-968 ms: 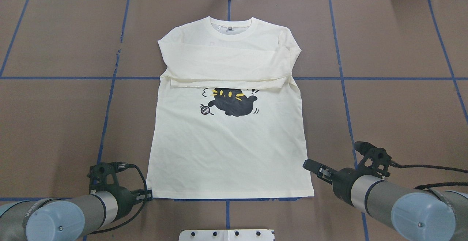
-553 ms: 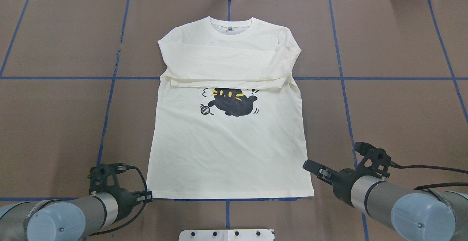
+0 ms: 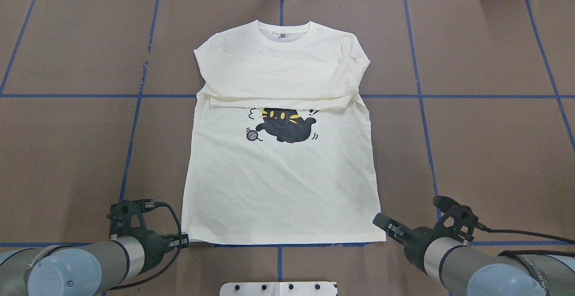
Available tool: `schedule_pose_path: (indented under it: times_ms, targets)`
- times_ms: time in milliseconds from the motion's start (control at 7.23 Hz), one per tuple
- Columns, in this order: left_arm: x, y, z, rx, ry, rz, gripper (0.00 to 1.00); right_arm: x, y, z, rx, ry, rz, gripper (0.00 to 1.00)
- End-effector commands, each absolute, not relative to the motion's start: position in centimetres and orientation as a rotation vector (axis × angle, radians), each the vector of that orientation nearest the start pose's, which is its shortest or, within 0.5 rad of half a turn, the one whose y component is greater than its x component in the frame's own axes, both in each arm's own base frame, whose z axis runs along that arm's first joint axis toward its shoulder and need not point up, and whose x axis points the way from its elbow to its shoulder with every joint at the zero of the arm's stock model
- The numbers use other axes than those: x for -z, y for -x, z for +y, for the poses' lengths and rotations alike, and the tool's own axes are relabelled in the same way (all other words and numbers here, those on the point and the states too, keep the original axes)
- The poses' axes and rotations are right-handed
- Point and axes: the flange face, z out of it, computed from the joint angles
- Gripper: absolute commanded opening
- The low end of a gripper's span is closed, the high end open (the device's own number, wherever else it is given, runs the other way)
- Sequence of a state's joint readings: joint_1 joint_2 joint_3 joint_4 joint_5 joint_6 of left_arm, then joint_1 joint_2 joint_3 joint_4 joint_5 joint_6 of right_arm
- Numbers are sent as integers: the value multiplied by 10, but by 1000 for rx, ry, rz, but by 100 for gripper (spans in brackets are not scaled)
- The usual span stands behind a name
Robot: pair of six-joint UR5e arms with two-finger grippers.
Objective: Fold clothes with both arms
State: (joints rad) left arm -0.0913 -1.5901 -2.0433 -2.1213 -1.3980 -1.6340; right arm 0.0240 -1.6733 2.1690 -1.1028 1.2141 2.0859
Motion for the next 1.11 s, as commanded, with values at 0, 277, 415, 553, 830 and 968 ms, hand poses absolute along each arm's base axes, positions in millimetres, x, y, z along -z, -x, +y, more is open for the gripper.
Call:
schedule_pose_path:
  times_ms: [0,277,415,553,830,968]
  targets:
    - [-358,-468,-199,258,-214,1054,0,-379,441,-160,-679,-101,-969,76]
    - [-363,-465,-200,264,-224,1043,0,-381,448,-157,-683,-120,-972,69]
    - [-363,-465,-201,269,-236,1040,0,-386,452,-157,-684,-133,-967,67]
    - [-362,-464,-200,269,-234,1044,0,-392,462,-156,-680,-137,-956,64]
    - [-361,-464,-200,270,-236,1045,0,-388,481,-154,-678,-132,-964,61]
    - [-361,-464,-200,268,-235,1045,0,-389,480,-156,-675,-137,-960,57]
